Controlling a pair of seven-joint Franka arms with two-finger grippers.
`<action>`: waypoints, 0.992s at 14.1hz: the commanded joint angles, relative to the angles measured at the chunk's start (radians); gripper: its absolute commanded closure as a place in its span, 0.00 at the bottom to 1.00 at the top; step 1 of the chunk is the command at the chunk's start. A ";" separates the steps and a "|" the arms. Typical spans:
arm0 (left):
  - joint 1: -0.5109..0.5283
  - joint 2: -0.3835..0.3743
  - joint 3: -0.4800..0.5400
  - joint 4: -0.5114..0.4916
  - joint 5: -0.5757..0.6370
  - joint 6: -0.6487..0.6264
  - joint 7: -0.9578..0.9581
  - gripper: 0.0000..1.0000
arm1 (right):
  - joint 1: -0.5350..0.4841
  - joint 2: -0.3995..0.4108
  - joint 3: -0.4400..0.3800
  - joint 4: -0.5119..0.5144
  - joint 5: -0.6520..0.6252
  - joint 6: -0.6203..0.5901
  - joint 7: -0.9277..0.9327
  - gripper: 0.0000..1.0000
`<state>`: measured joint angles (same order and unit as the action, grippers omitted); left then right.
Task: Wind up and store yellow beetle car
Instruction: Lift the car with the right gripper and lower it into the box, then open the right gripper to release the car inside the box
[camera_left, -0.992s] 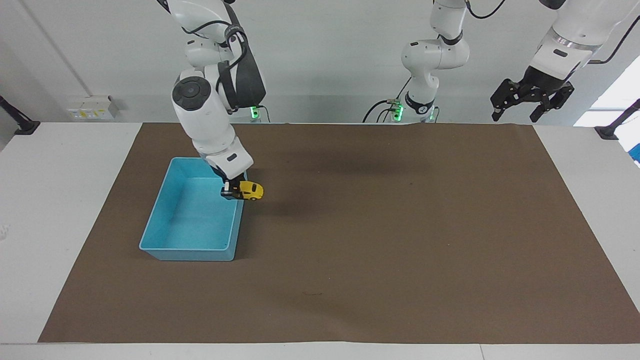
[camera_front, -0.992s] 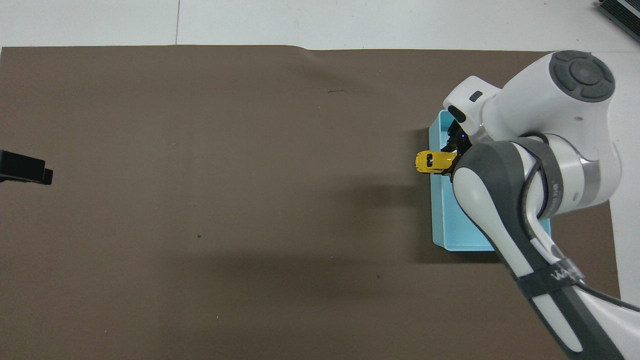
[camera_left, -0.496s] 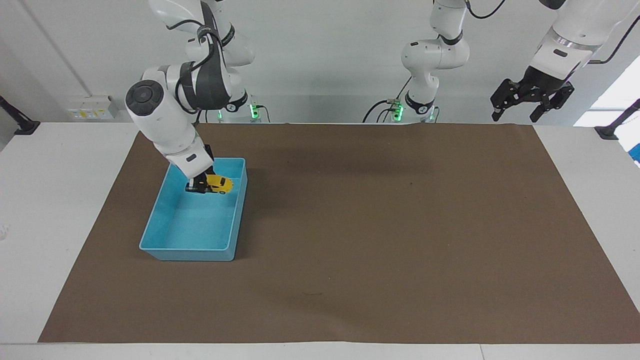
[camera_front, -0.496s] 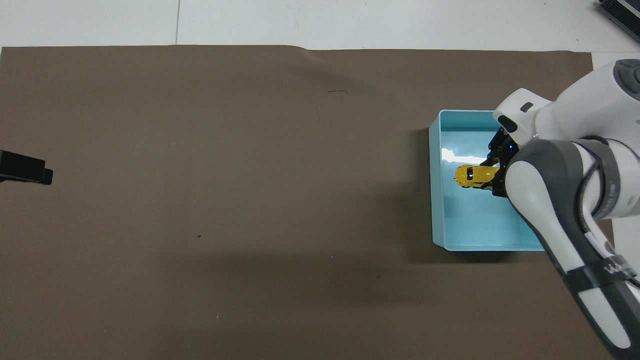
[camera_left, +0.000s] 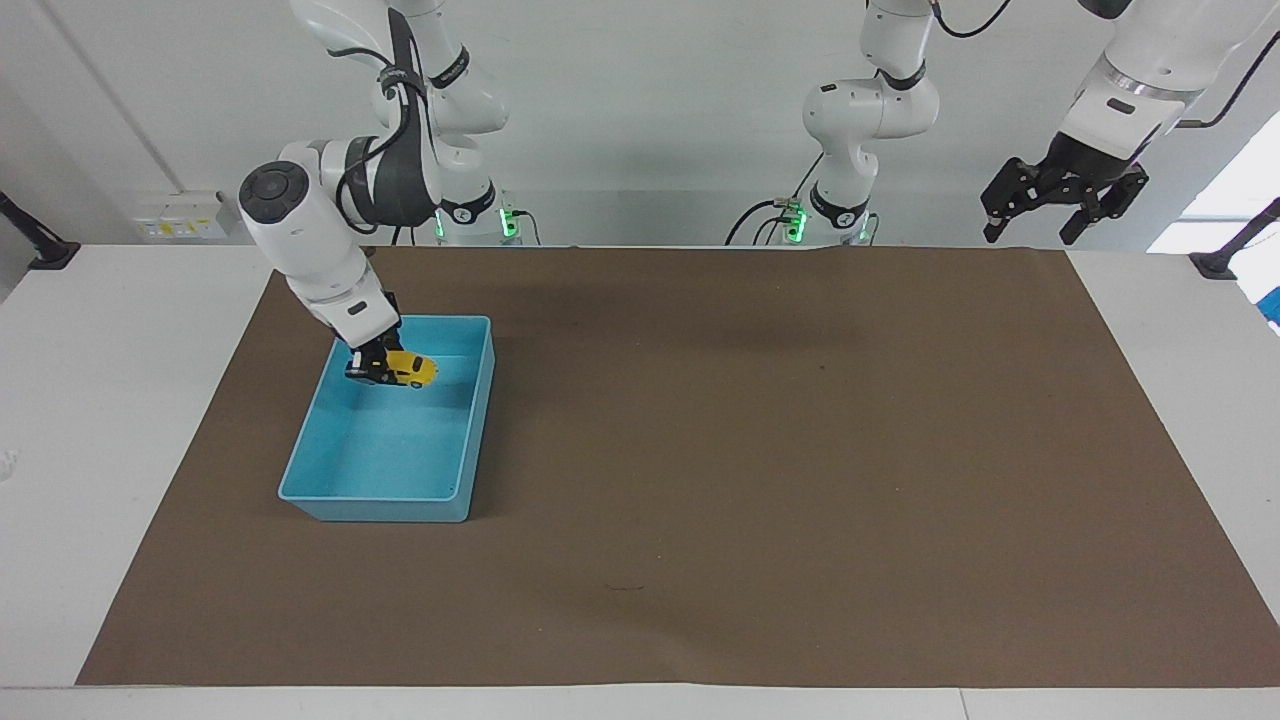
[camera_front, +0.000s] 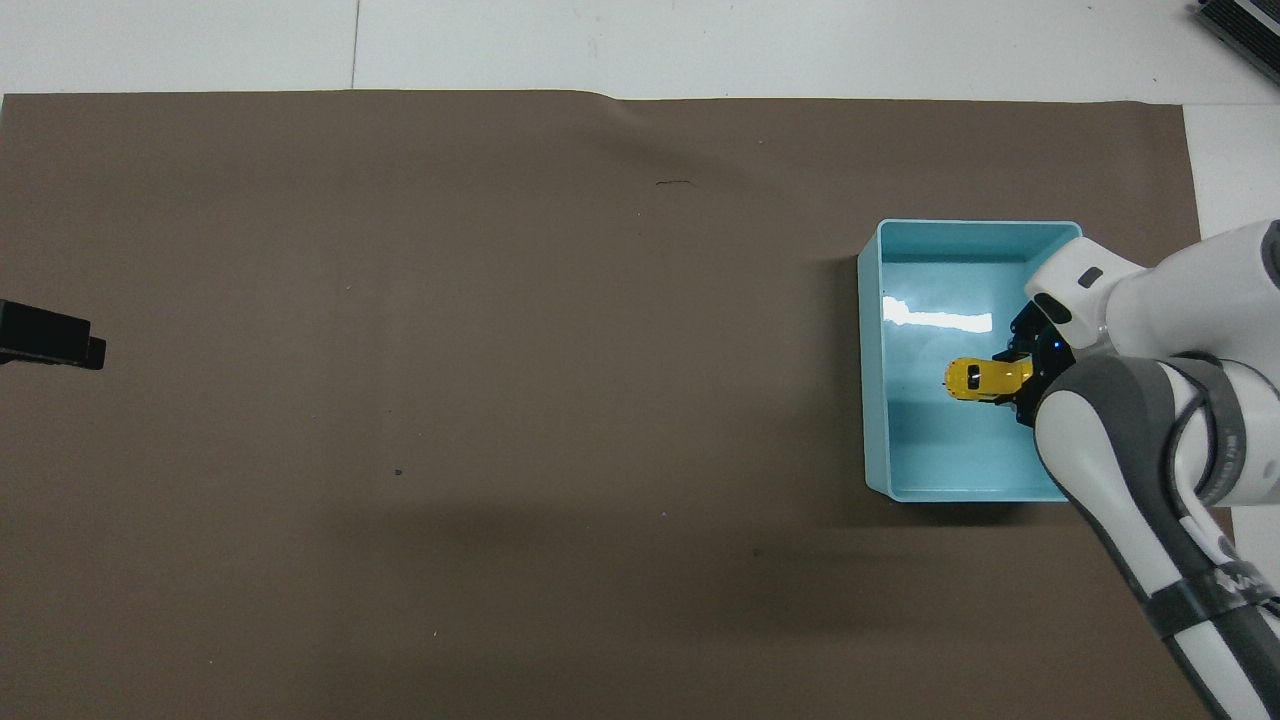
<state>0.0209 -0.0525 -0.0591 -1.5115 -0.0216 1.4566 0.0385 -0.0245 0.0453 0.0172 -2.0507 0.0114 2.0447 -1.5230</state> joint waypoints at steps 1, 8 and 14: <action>0.016 -0.012 -0.007 -0.013 -0.015 0.002 0.008 0.00 | -0.026 0.008 0.010 -0.040 -0.013 0.071 -0.058 1.00; 0.016 -0.012 -0.007 -0.013 -0.015 0.004 0.008 0.00 | -0.052 0.080 0.012 -0.088 -0.013 0.213 -0.123 1.00; 0.017 -0.012 -0.007 -0.013 -0.015 0.002 0.008 0.00 | -0.037 0.148 0.013 -0.118 -0.013 0.333 -0.143 1.00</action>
<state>0.0209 -0.0525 -0.0591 -1.5115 -0.0217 1.4566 0.0385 -0.0649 0.1920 0.0236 -2.1625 0.0105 2.3576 -1.6417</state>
